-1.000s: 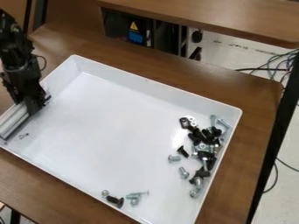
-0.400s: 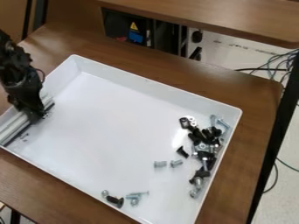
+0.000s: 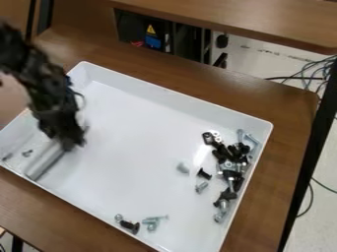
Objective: Sweep into pile
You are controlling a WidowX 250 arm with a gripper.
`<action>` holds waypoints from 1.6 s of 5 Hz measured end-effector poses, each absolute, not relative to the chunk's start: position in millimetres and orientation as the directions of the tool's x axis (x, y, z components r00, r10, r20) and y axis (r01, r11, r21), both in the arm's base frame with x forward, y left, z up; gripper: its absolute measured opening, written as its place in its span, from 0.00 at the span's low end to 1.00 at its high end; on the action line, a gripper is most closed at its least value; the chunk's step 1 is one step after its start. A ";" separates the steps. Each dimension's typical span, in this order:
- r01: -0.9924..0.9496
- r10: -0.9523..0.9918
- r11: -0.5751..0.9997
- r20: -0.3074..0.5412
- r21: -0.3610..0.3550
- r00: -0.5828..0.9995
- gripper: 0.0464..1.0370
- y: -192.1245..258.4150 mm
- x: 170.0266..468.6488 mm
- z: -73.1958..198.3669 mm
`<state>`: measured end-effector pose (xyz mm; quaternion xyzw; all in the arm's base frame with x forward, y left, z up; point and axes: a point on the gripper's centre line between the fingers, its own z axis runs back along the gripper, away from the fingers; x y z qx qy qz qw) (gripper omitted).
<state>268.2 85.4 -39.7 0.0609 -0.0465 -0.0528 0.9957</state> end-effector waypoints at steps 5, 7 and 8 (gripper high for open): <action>0.060 -0.057 0.991 -0.030 0.120 0.998 0.31 -80.8 297.9 -58.0; -0.074 0.077 0.995 -0.043 0.060 0.996 0.31 -100.8 311.4 -49.0; -0.206 0.205 0.978 -0.063 -0.019 0.977 0.31 -101.2 319.0 -41.4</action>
